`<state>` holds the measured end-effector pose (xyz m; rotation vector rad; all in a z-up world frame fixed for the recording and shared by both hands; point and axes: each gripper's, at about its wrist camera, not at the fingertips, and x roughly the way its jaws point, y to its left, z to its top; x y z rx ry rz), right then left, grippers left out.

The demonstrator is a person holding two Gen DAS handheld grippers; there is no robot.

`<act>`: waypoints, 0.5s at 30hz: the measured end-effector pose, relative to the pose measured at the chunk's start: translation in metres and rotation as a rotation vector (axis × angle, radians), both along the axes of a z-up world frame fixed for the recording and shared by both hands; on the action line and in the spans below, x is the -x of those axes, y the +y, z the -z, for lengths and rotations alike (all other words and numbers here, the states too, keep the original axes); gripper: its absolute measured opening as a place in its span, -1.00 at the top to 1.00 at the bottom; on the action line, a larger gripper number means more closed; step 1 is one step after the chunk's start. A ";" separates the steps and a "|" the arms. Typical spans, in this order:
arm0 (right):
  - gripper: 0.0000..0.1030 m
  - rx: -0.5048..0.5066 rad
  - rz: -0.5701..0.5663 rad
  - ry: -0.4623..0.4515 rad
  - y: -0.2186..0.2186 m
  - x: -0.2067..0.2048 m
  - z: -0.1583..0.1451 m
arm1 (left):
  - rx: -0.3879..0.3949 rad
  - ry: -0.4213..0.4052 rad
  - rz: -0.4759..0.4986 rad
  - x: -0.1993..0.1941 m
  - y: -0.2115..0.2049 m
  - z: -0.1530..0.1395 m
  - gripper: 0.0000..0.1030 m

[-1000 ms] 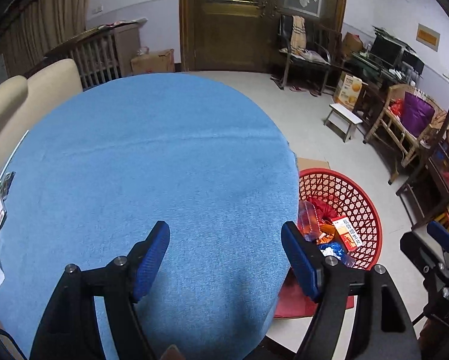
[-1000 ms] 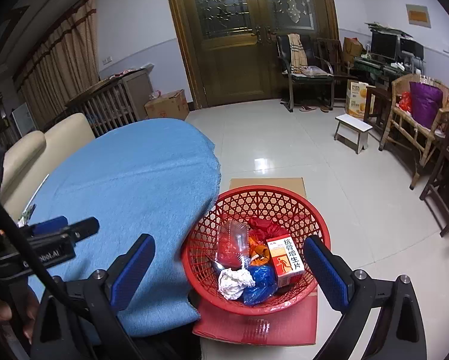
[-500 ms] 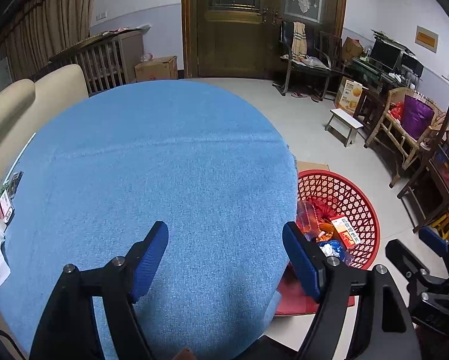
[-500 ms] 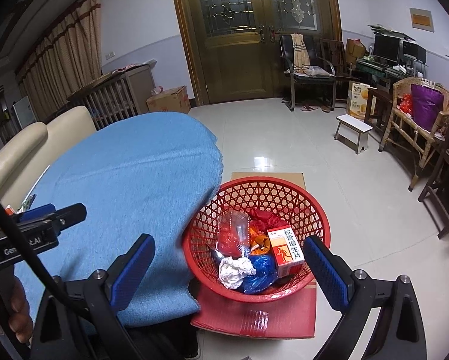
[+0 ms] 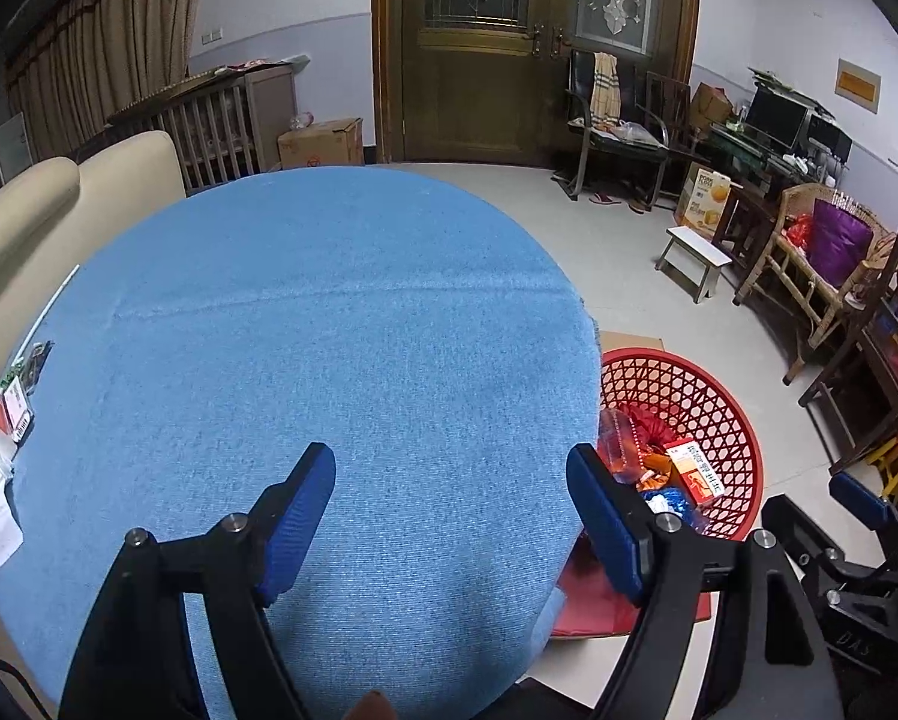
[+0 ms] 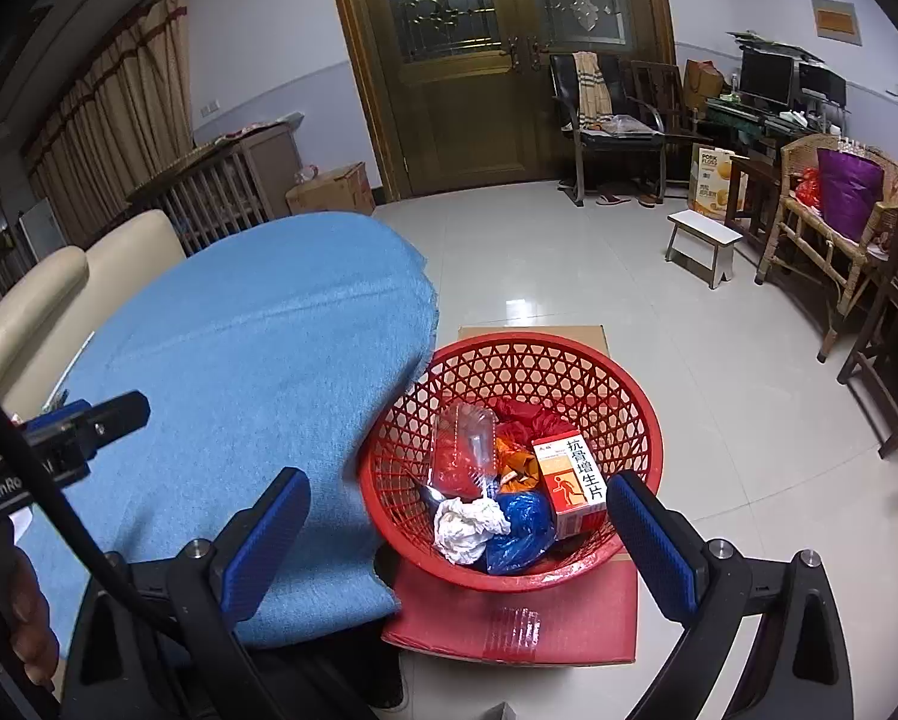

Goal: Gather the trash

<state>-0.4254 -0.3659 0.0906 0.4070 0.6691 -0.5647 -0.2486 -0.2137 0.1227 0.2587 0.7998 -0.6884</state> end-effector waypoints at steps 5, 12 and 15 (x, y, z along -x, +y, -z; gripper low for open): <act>-0.95 -0.009 0.006 0.003 0.000 0.000 0.002 | -0.013 -0.001 0.001 0.001 -0.001 0.003 -0.55; -0.95 -0.009 0.008 0.000 0.002 -0.002 0.002 | -0.009 0.010 -0.011 -0.003 0.002 0.005 -0.55; -0.95 -0.013 0.003 0.006 0.002 -0.005 0.002 | -0.015 0.010 -0.010 -0.003 0.001 0.006 -0.55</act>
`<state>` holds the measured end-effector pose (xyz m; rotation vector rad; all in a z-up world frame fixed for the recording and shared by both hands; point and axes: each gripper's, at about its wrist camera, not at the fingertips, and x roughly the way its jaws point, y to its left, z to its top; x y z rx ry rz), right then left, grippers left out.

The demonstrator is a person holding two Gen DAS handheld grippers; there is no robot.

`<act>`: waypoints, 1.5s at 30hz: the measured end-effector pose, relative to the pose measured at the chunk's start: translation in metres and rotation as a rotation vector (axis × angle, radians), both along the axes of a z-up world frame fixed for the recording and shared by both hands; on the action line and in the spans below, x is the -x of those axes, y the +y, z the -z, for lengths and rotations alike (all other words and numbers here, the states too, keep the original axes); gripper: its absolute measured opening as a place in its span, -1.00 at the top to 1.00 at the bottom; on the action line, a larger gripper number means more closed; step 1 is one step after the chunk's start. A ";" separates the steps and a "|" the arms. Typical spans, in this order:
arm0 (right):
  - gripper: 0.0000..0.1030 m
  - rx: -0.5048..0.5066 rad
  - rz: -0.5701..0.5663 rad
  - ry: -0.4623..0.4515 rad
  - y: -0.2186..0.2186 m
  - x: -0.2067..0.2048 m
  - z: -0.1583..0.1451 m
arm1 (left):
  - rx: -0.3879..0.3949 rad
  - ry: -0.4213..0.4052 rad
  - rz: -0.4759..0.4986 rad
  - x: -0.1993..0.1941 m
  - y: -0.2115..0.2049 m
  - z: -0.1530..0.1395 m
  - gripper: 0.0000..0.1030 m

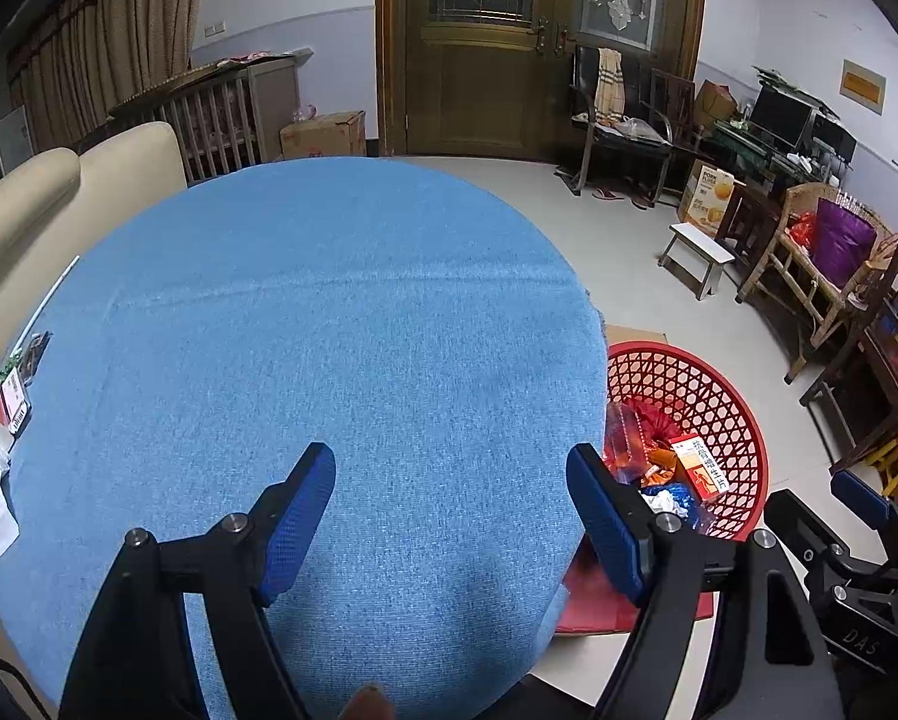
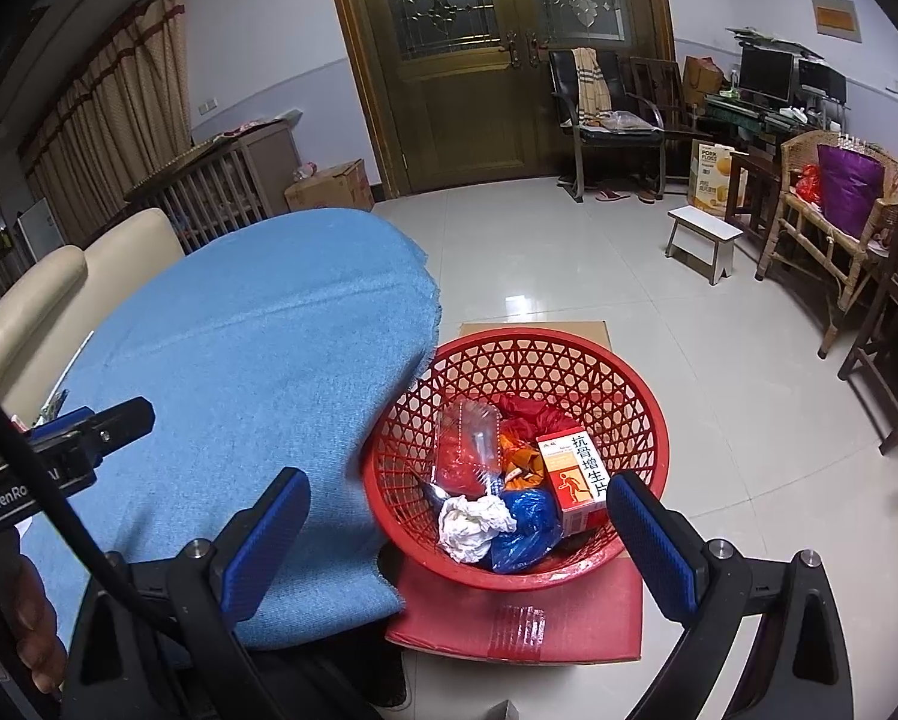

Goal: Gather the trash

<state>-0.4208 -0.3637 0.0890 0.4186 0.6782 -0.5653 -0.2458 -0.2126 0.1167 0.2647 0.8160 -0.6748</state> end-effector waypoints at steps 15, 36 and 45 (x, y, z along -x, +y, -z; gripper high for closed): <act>-0.95 0.005 -0.006 -0.001 0.003 -0.007 -0.003 | 0.009 0.015 -0.006 -0.003 0.002 0.003 -0.55; -0.95 0.041 -0.018 -0.008 0.011 -0.012 -0.011 | 0.017 -0.002 -0.003 0.002 0.004 0.002 -0.55; -0.95 0.049 -0.030 -0.006 0.015 -0.015 -0.014 | 0.014 -0.004 0.009 0.002 0.003 0.002 -0.55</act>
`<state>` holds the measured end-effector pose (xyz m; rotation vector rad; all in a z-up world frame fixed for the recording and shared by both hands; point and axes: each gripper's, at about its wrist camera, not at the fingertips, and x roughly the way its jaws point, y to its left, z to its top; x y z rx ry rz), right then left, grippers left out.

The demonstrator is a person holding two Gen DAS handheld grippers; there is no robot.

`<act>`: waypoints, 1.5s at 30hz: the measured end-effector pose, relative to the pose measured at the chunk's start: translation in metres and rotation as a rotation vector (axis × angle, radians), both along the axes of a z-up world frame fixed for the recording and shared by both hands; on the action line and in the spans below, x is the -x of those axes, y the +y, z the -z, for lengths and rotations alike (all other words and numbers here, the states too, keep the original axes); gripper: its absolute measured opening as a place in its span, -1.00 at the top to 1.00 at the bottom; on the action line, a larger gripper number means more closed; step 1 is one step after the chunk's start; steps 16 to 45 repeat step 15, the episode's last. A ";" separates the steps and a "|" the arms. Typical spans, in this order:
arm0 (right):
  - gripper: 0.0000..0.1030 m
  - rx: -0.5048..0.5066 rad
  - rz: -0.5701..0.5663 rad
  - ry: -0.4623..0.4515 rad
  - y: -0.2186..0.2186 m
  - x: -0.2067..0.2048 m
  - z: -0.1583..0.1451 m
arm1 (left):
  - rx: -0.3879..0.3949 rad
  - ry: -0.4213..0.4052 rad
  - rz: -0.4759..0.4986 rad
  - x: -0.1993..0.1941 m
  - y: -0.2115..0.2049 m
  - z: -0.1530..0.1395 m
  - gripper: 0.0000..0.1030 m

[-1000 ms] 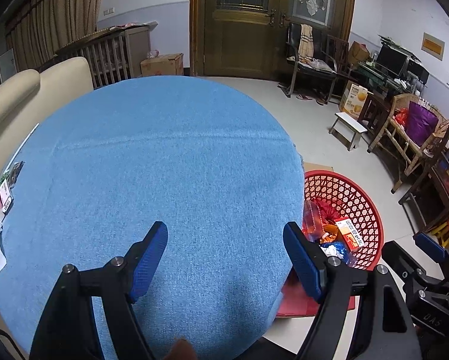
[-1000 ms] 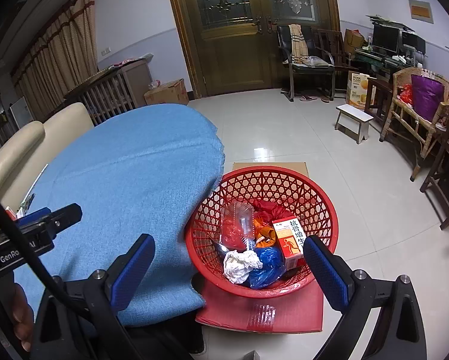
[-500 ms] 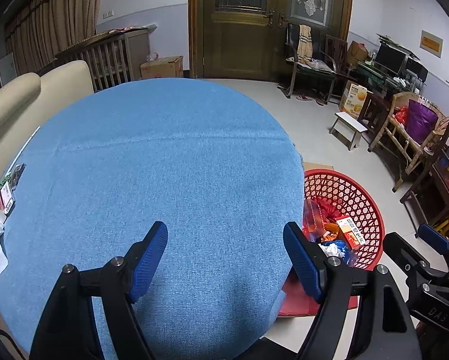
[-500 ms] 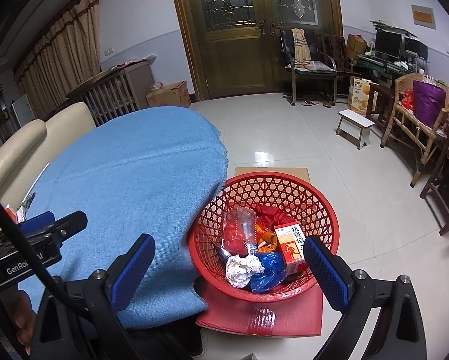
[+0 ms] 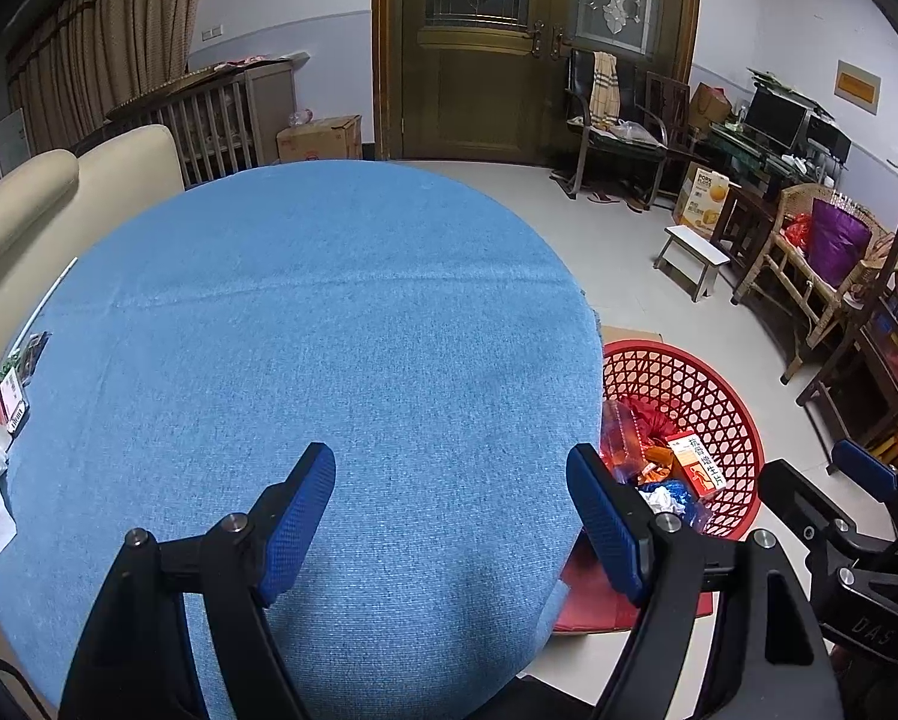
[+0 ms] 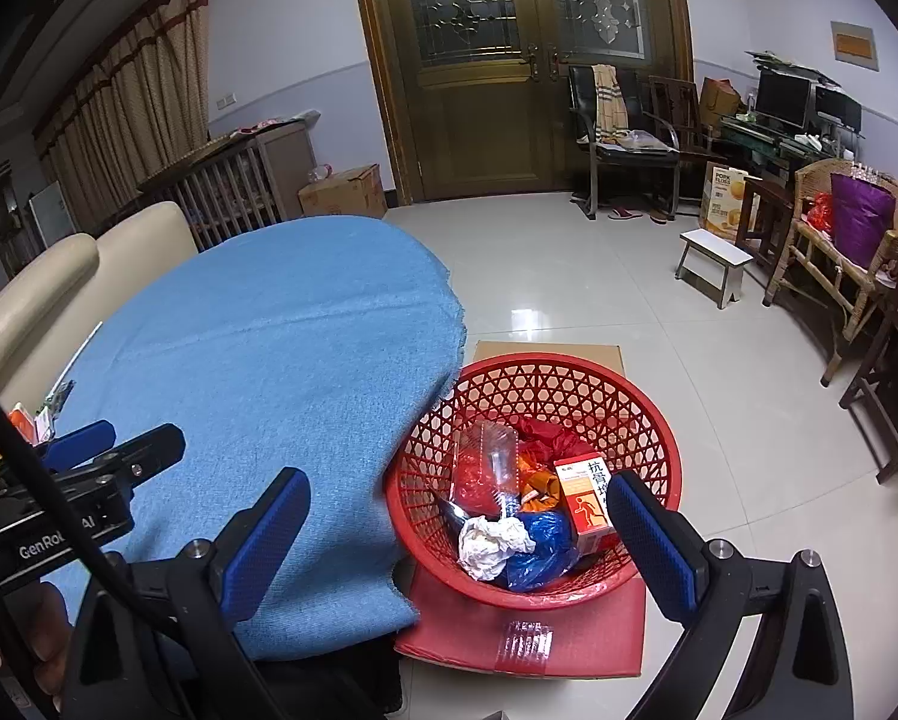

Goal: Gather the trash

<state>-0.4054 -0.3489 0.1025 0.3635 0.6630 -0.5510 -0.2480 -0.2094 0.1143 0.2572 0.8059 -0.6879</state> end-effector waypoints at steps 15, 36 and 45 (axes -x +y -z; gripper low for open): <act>-0.95 -0.011 0.011 0.014 -0.006 -0.001 0.005 | -0.014 -0.005 0.027 0.002 -0.004 0.002 -0.55; -0.95 -0.011 0.011 0.014 -0.006 -0.001 0.005 | -0.014 -0.005 0.027 0.002 -0.004 0.002 -0.55; -0.95 -0.011 0.011 0.014 -0.006 -0.001 0.005 | -0.014 -0.005 0.027 0.002 -0.004 0.002 -0.55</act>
